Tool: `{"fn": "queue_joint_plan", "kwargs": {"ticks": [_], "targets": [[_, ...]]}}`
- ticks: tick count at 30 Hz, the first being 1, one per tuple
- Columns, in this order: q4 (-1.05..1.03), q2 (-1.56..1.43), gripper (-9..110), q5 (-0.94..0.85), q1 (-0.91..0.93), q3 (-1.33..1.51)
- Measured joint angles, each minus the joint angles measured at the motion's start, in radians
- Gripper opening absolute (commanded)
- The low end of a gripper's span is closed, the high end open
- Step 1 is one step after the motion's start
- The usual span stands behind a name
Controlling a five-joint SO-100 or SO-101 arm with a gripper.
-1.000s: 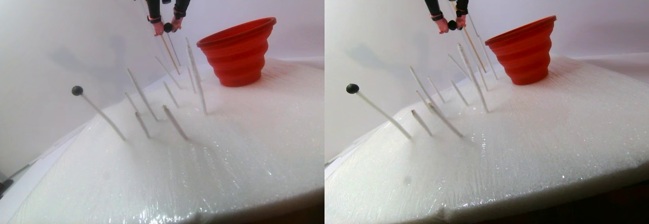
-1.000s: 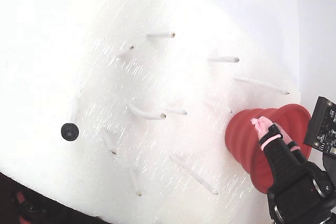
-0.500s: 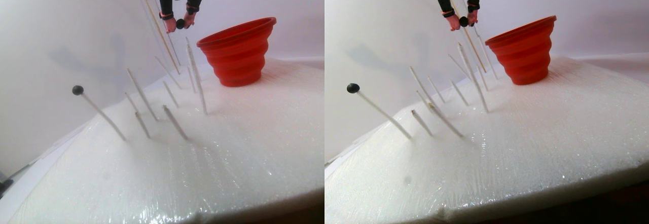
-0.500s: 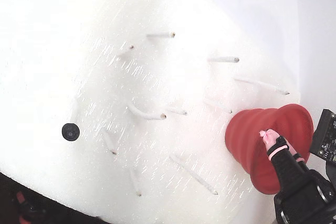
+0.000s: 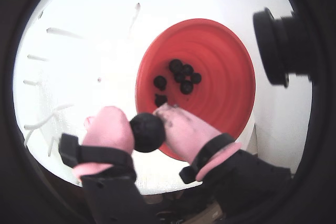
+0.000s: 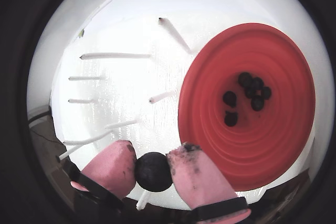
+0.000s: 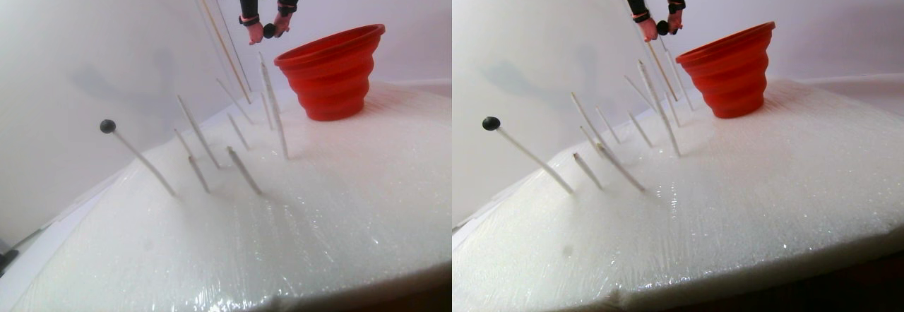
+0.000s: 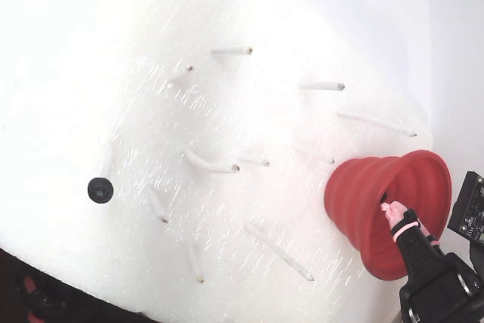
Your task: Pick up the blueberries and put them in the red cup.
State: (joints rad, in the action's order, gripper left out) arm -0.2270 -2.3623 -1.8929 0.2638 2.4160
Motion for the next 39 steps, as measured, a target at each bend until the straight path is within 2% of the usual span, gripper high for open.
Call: {"fn": "queue_joint_plan", "kwargs": {"ticks": [24, 30, 39], "targets": [[0.037, 0.061, 11, 0.0, 0.095, -0.009], [0.044, 0.074, 16, 0.0, 0.106, -0.015], [0.055, 0.074, 16, 0.0, 0.107, -0.015]]}}
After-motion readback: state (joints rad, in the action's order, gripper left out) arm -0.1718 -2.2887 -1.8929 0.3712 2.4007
